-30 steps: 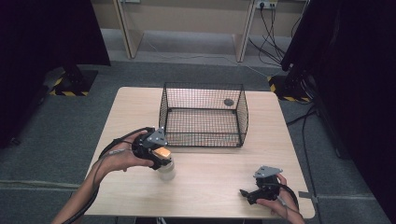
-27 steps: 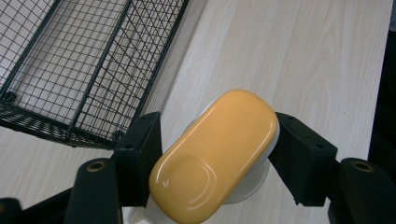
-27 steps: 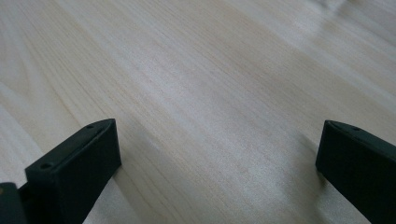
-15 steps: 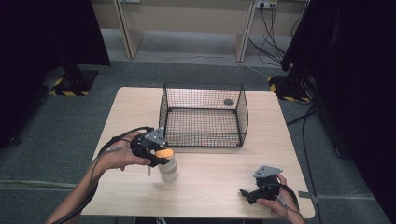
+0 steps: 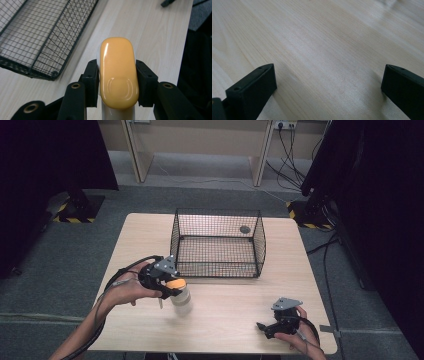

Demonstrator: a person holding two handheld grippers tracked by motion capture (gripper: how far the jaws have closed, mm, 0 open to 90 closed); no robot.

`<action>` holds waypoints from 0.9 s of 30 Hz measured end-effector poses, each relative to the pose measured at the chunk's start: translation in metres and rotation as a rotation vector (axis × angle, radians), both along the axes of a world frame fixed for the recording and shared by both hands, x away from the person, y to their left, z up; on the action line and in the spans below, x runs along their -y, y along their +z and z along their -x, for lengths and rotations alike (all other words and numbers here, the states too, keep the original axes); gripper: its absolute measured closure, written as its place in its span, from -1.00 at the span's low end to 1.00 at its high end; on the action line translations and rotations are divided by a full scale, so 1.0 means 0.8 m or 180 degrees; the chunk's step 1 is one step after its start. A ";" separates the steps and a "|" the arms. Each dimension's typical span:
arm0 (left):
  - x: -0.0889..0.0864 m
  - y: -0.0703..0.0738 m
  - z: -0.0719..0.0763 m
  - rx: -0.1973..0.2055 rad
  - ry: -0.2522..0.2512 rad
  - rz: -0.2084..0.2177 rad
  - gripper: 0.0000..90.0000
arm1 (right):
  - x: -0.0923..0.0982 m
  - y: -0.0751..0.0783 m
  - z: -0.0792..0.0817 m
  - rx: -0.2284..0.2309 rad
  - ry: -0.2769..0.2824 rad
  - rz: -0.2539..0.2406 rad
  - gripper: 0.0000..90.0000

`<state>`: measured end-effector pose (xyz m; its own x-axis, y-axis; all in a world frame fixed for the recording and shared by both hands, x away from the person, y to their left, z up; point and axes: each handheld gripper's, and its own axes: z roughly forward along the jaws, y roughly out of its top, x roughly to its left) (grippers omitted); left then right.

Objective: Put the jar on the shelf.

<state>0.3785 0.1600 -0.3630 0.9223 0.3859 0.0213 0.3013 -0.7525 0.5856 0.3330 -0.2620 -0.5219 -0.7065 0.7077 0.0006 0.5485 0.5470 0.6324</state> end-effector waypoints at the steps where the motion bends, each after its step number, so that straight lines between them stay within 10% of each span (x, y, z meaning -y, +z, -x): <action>1: 0.000 0.002 -0.001 0.0013 -0.0010 -0.0015 0.33 | 0.000 0.000 0.000 0.0001 0.0000 -0.0001 -1.00; 27: 0.046 0.089 -0.041 0.0171 0.0057 -0.0099 0.33 | 0.000 0.000 0.000 -0.0005 0.0007 0.0003 -1.00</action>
<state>0.4116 0.1232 -0.2922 0.9124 0.4007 0.0829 0.2837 -0.7654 0.5777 0.3331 -0.2621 -0.5218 -0.7081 0.7061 0.0011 0.5483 0.5488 0.6310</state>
